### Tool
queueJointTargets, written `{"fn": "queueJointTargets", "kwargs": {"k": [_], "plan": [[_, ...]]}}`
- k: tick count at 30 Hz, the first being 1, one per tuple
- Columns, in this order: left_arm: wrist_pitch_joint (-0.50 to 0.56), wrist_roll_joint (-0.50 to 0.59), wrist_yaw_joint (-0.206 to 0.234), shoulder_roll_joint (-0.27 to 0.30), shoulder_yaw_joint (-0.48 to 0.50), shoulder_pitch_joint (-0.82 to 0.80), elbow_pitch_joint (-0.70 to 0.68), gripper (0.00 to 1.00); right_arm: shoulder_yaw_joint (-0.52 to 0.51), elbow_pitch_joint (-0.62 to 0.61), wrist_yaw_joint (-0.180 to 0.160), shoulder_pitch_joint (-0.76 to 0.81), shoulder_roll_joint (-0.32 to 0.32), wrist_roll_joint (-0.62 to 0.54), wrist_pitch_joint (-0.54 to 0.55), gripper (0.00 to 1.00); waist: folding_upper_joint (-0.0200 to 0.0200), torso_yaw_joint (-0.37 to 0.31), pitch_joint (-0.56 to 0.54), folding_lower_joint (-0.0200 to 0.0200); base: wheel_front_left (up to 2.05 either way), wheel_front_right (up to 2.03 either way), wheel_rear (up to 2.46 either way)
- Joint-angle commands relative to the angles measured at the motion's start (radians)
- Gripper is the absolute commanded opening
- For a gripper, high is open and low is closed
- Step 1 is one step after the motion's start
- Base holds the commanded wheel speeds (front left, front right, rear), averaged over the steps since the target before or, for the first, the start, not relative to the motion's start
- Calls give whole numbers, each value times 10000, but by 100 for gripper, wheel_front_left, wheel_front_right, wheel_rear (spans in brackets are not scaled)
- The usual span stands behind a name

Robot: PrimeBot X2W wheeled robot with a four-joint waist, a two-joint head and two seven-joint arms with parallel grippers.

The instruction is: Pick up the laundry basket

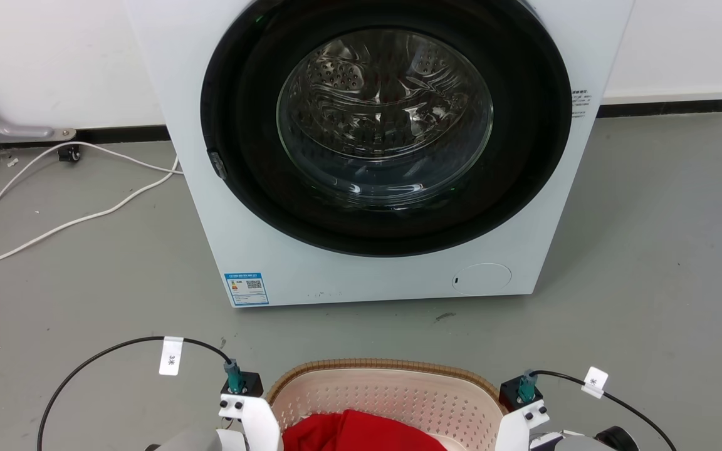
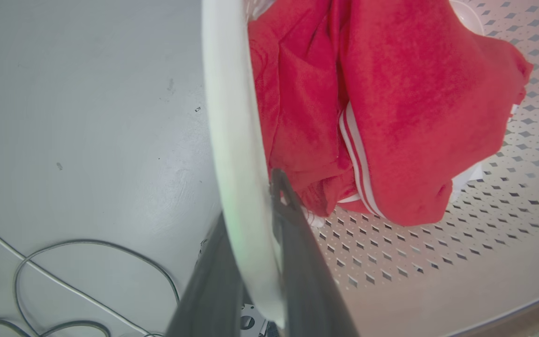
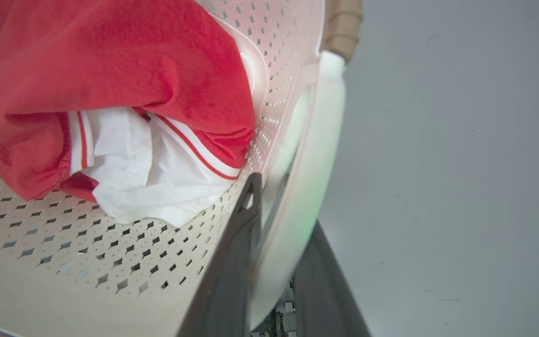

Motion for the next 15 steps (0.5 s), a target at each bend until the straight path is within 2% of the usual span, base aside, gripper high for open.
{"fn": "queueJointTargets", "kwargs": {"k": [1,15], "plan": [[-131,-7,-79,-26,-2,-274,-73,0,121,8,49,-45,29,-1,33,0,0,-2,1,0,0,0,0],[-147,-113,-72,5,-101,-318,-100,0,352,36,49,-75,11,256,-6,0,0,-22,28,0,0,0,0]]}}
